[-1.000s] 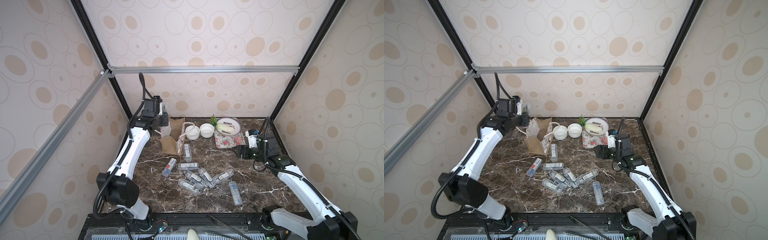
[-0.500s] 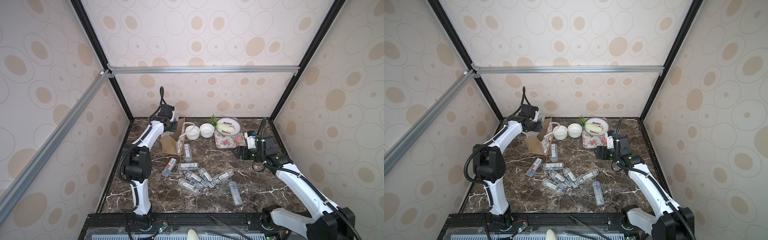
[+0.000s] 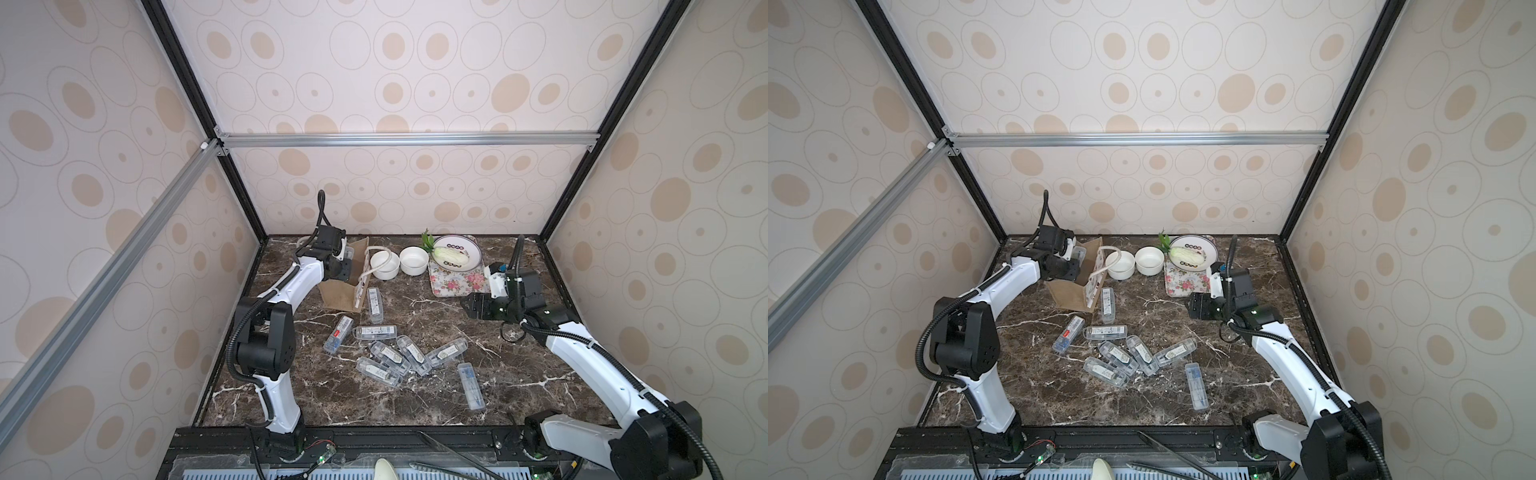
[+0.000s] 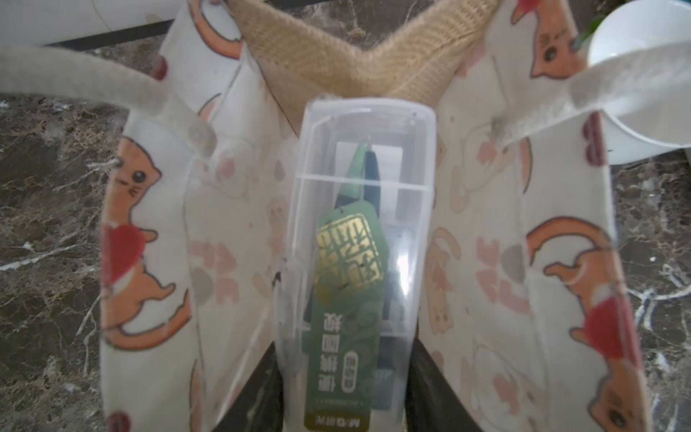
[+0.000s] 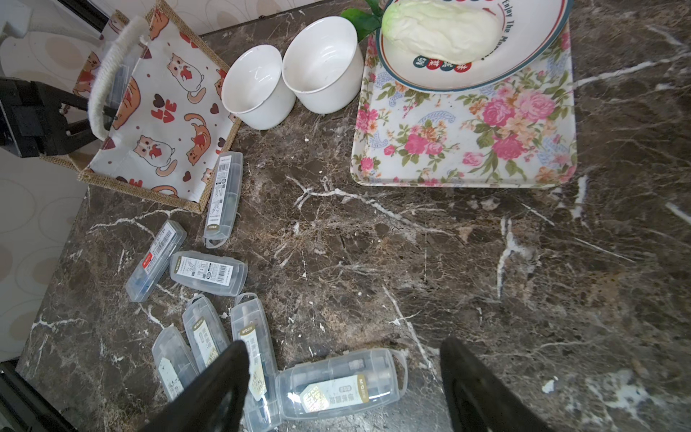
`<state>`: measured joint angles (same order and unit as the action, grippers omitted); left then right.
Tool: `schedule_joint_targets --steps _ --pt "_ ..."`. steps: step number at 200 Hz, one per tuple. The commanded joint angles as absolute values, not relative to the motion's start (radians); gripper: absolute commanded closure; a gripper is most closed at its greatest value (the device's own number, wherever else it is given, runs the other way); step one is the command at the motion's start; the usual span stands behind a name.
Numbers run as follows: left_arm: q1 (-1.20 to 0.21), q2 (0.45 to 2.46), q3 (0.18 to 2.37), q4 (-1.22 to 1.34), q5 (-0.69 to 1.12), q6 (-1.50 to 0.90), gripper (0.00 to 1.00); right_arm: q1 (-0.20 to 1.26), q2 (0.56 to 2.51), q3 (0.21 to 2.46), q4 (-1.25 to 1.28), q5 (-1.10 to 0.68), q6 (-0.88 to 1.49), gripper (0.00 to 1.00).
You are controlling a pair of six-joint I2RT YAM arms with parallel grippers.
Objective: Put the compass set into the canvas bag
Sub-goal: Place the compass set in the canvas bag.
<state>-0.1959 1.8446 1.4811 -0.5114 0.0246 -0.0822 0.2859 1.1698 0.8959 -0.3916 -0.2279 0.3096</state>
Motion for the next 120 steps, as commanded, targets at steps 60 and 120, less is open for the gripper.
schedule_joint_targets --steps 60,120 --pt "-0.172 1.737 1.398 -0.564 -0.038 -0.175 0.65 0.31 1.187 0.892 -0.37 -0.238 0.322 0.18" --pt "-0.178 1.815 1.497 -0.625 0.037 -0.123 0.63 0.316 1.211 0.894 -0.372 -0.255 0.324 0.18"
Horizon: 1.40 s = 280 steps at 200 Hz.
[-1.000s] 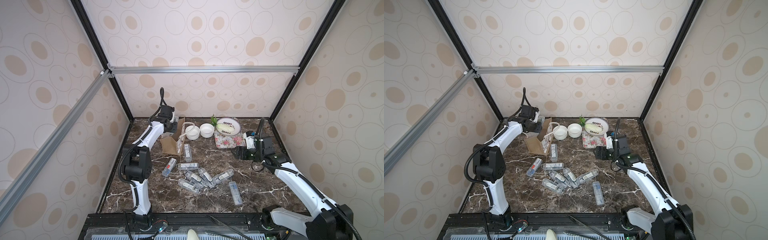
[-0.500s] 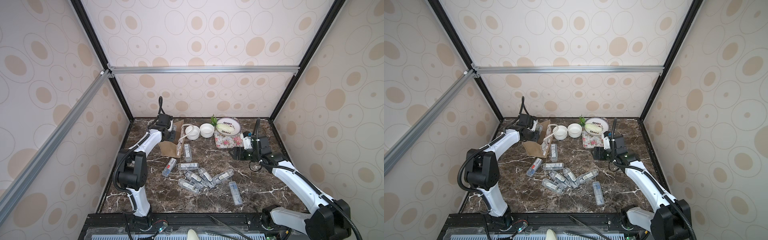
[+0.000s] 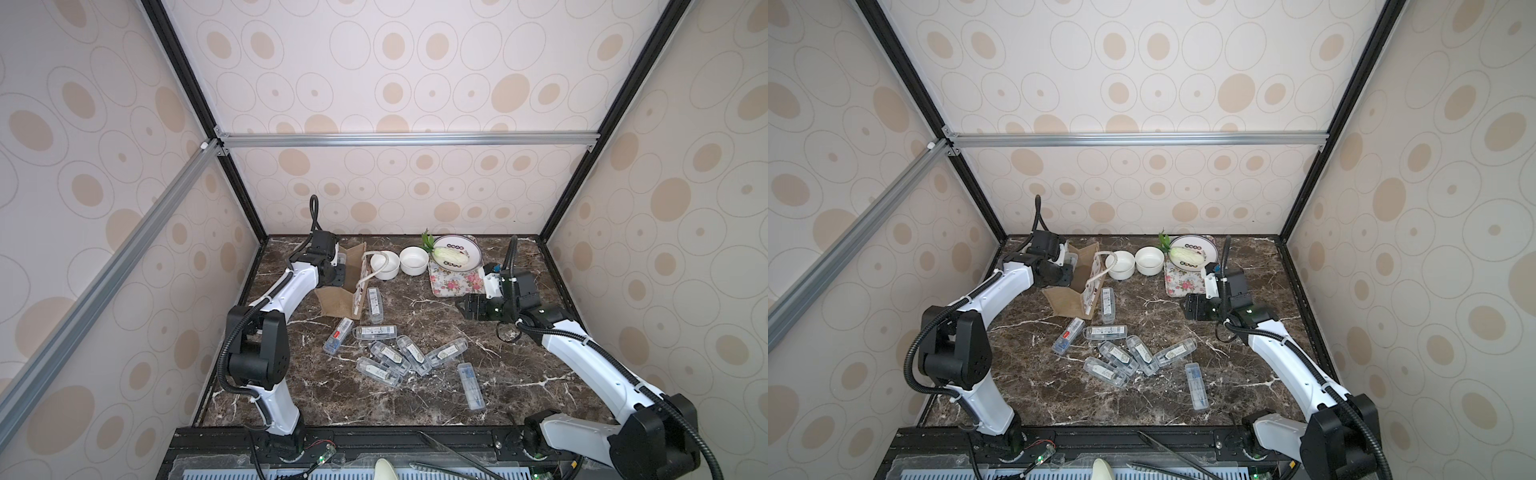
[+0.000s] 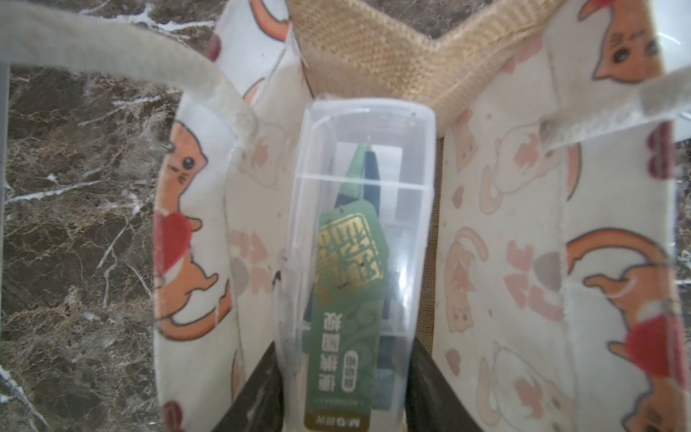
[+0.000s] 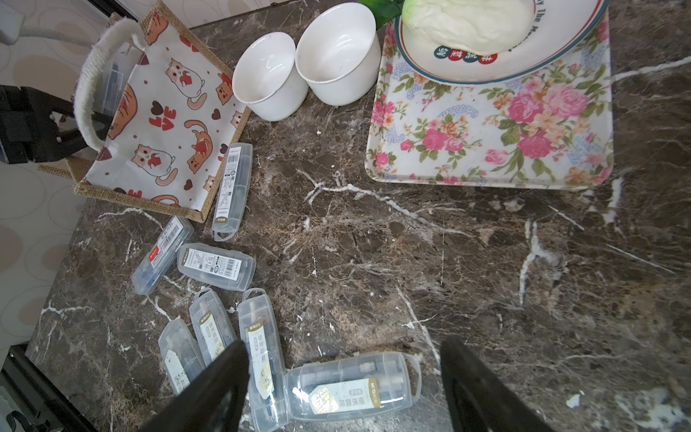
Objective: Put the compass set into the canvas bag
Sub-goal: Place the compass set in the canvas bag.
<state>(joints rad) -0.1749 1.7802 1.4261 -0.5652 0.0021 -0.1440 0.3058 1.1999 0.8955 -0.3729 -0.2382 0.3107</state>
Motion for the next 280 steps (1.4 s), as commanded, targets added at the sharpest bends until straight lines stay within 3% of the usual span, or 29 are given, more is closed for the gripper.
schedule_joint_targets --steps 1,139,280 --pt "-0.179 1.816 1.498 -0.626 0.039 -0.123 0.63 0.316 1.21 0.894 -0.372 -0.255 0.324 0.18" --pt "-0.194 1.996 1.727 -0.822 -0.015 -0.123 0.53 0.321 1.221 0.872 -0.366 -0.248 0.316 0.17" --pt "-0.201 1.955 1.69 -0.769 -0.003 -0.128 0.46 0.325 1.221 0.858 -0.376 -0.239 0.304 0.18"
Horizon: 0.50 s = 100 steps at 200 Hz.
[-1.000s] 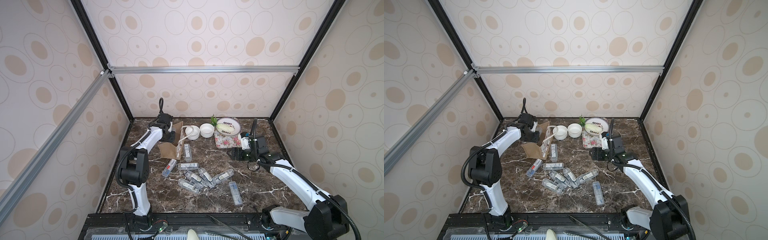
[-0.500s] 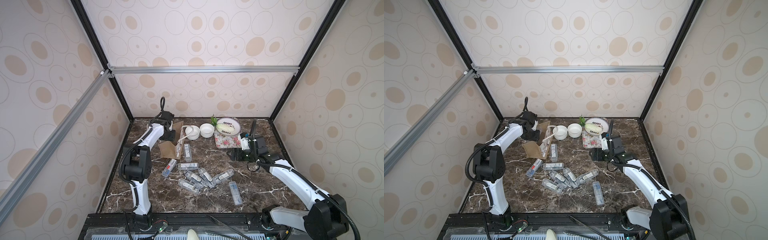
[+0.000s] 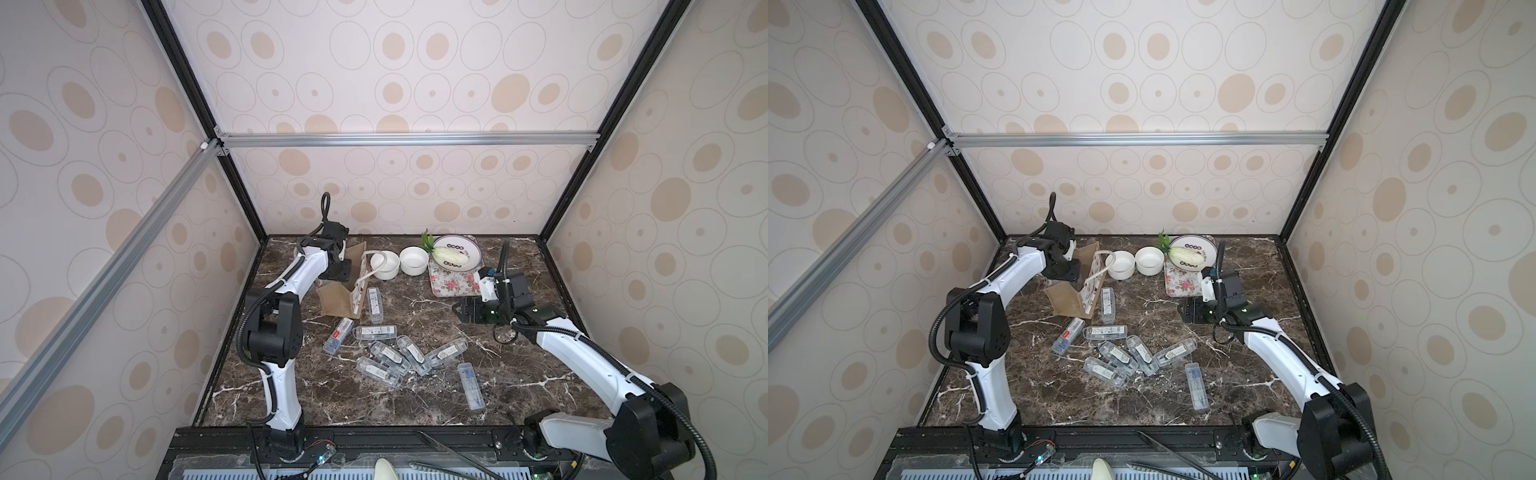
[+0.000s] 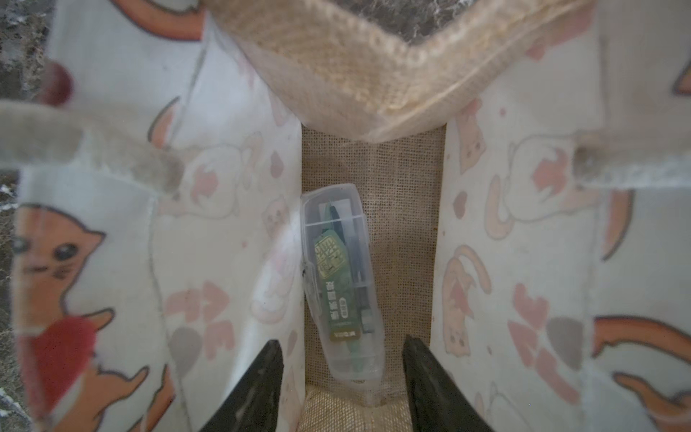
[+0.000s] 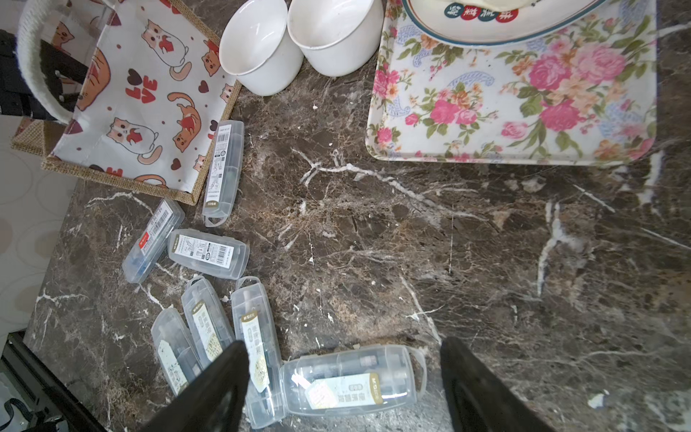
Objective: Put the compass set into the canvas bag
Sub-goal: Place the compass set in the canvas bag.
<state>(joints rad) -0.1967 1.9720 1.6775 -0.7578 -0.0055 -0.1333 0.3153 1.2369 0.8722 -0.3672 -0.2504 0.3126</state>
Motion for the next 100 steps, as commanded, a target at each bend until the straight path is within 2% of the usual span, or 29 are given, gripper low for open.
schedule_joint_targets --steps 1,58,100 --pt "-0.201 1.952 1.689 -0.766 -0.003 -0.128 0.46 0.325 1.22 0.857 -0.376 -0.238 0.305 0.18" --pt "-0.201 1.754 1.72 -0.731 -0.007 -0.126 0.37 0.325 1.212 0.875 -0.383 -0.238 0.296 0.18" --pt "-0.202 1.531 1.516 -0.738 -0.019 -0.113 0.32 0.325 1.206 0.89 -0.394 -0.239 0.284 0.18"
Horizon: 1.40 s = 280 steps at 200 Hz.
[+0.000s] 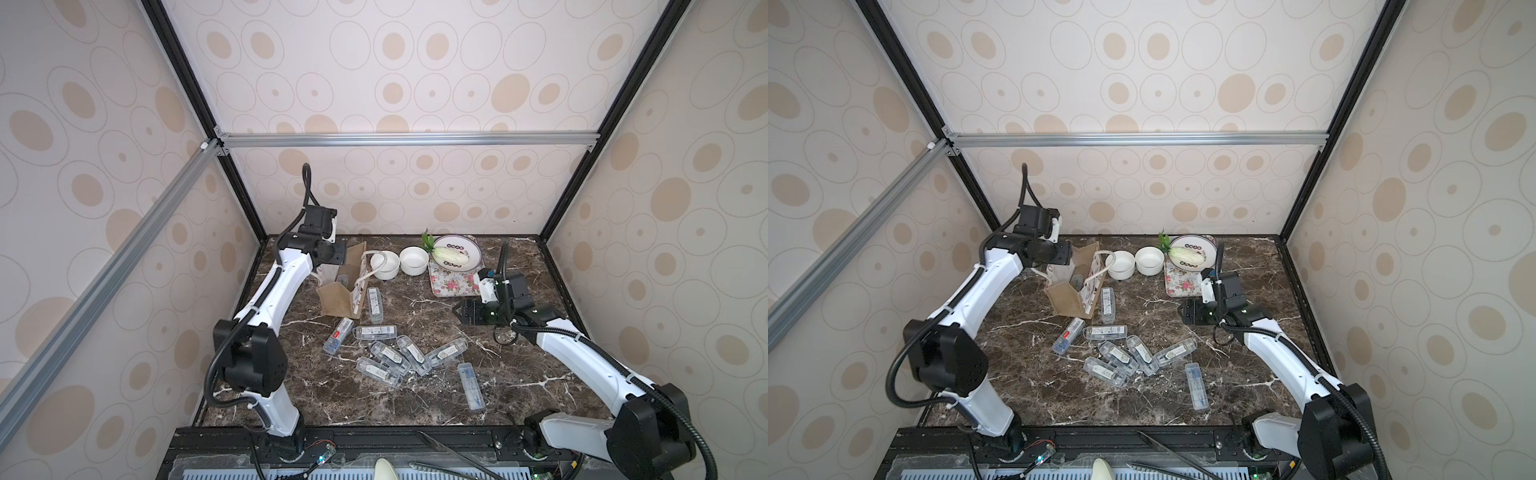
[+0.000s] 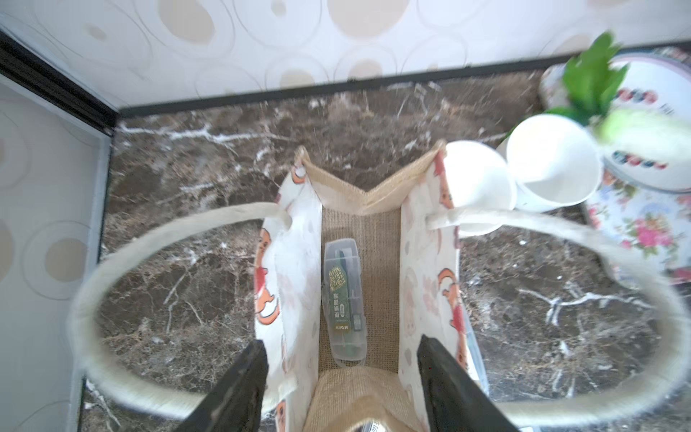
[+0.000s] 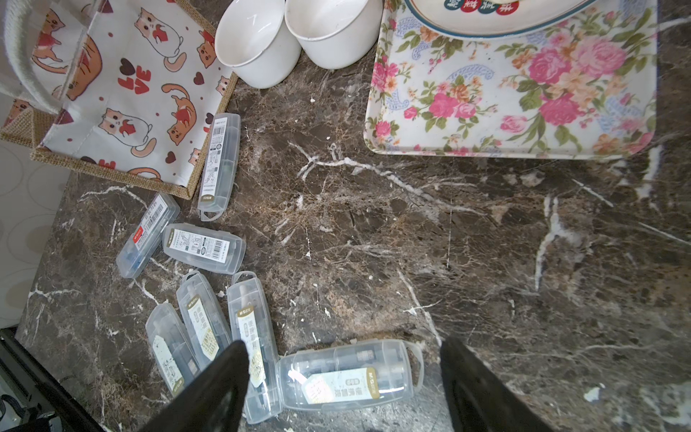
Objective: Put the compass set into the canvas bag
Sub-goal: Place the compass set in the canvas bag, then pick up the compass set at the center of the board.
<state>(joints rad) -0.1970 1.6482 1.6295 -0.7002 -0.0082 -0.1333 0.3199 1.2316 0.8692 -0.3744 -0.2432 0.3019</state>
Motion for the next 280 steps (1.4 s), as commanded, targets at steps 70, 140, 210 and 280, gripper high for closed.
schedule_joint_targets --steps 70,140,210,280 --pt "-0.202 1.221 1.008 -0.675 0.125 -0.206 0.3 0.327 1.173 0.89 -0.394 -0.243 0.267 0.17" --pt "-0.259 1.271 0.938 -0.669 0.055 -0.313 0.3 0.326 1.085 0.841 -0.403 -0.224 0.256 0.17" --pt "-0.324 1.371 0.866 -0.57 -0.027 -0.434 0.24 0.327 1.078 0.812 -0.381 -0.207 0.237 0.16" --pt "-0.345 1.486 0.858 -0.522 -0.093 -0.436 0.25 0.328 1.096 0.81 -0.387 -0.19 0.212 0.15"
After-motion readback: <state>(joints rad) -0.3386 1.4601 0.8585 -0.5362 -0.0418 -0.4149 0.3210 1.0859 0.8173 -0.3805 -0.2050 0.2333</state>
